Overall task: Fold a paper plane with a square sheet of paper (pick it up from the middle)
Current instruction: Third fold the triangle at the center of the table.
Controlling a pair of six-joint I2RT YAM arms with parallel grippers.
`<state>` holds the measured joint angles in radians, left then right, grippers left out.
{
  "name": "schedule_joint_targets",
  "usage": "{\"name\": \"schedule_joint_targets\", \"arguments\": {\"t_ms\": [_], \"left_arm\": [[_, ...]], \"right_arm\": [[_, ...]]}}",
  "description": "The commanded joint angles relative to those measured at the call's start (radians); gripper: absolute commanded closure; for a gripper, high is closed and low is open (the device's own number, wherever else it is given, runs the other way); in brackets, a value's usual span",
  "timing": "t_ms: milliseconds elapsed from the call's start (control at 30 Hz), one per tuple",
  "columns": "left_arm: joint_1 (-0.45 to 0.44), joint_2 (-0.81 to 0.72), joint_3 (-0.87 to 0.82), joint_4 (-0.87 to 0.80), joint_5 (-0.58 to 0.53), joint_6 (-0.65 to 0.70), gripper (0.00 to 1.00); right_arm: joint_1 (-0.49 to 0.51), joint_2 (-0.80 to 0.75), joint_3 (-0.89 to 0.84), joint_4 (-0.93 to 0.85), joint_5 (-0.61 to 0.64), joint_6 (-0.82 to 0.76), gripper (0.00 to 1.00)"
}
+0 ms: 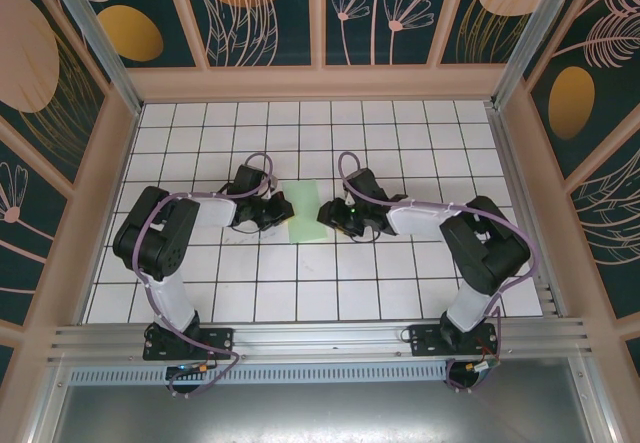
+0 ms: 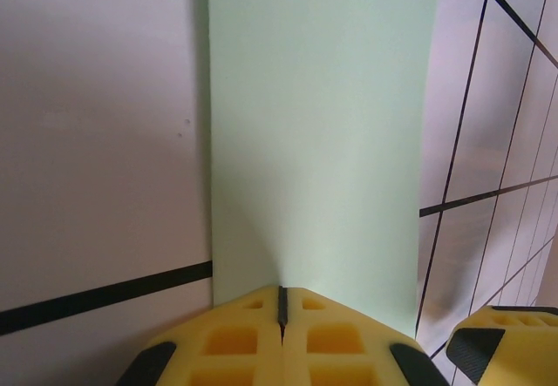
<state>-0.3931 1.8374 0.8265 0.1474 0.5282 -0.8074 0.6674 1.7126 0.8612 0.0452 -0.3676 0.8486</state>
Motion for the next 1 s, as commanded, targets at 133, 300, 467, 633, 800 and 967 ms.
{"name": "schedule_joint_targets", "arguments": {"t_ms": [133, 300, 467, 633, 800, 967], "left_arm": [[-0.004, 0.042, -0.042, -0.08, -0.088, 0.032, 1.0], [-0.004, 0.038, -0.046, -0.074, -0.083, 0.029, 1.0], [-0.004, 0.038, -0.047, -0.071, -0.082, 0.026, 1.0], [-0.004, 0.038, -0.046, -0.069, -0.078, 0.026, 1.0], [-0.004, 0.04, -0.044, -0.068, -0.077, 0.025, 1.0], [-0.004, 0.033, -0.042, -0.065, -0.074, 0.026, 1.0]], "right_arm": [[0.007, 0.059, 0.032, 0.011, -0.045, -0.005, 0.59], [0.021, 0.083, 0.057, -0.01, -0.052, -0.022, 0.61], [0.023, 0.084, 0.053, 0.018, -0.084, -0.013, 0.65], [0.02, 0.056, 0.01, 0.1, -0.124, 0.03, 0.65], [0.015, 0.042, -0.017, 0.128, -0.127, 0.066, 0.68], [0.011, 0.016, -0.038, 0.119, -0.1, 0.1, 0.74]]}}
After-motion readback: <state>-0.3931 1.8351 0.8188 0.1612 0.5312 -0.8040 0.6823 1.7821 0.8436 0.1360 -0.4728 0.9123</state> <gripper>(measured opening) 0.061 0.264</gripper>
